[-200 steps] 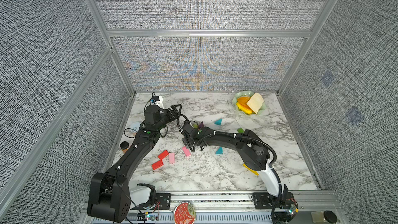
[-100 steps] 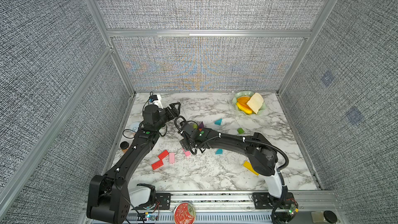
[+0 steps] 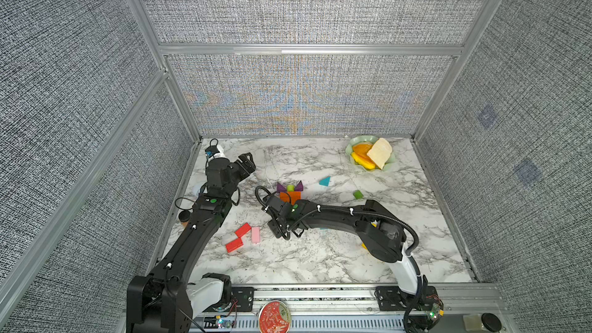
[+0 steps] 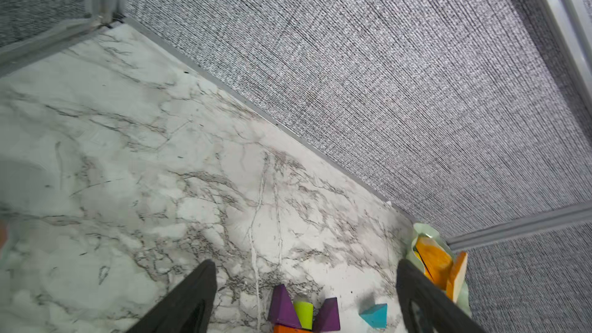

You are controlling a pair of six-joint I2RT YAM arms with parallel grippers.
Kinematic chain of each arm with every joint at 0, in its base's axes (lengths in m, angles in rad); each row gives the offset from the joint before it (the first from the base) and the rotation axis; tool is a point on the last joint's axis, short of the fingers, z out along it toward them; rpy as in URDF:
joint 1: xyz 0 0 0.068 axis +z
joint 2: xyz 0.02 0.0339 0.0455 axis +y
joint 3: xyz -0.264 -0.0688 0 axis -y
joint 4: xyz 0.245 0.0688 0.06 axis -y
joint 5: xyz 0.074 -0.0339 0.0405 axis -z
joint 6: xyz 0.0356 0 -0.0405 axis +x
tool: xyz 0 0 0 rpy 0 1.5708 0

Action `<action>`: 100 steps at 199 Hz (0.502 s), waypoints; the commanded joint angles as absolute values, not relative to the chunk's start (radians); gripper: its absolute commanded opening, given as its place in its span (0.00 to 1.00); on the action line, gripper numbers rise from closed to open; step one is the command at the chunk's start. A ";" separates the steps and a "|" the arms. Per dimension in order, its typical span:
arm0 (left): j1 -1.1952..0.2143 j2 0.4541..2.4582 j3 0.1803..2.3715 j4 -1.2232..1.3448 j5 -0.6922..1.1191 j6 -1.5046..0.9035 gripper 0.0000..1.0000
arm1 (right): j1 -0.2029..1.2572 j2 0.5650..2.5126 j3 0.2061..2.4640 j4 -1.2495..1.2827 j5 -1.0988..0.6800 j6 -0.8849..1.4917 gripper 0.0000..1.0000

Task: Assemble a carrot with building blocks
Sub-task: Pick up the building block from the center of the board.

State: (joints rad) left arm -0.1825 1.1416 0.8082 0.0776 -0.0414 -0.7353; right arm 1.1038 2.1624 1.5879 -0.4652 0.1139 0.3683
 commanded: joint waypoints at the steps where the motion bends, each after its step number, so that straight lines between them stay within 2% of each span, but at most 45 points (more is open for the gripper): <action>1: -0.180 1.134 0.806 0.052 -0.167 -0.749 0.89 | 1.104 2.181 1.601 -0.472 0.116 0.391 0.37; 16: -0.179 1.133 0.805 0.051 -0.178 -0.749 0.89 | 1.106 2.181 1.598 -0.481 0.133 0.393 0.36; 40: -0.176 1.134 0.805 0.056 -0.172 -0.746 0.89 | 1.114 2.137 1.566 -0.475 0.158 0.392 0.28; 100: -0.176 1.159 0.799 0.085 -0.101 -0.742 0.89 | 1.110 1.939 1.337 -0.446 0.182 0.314 0.25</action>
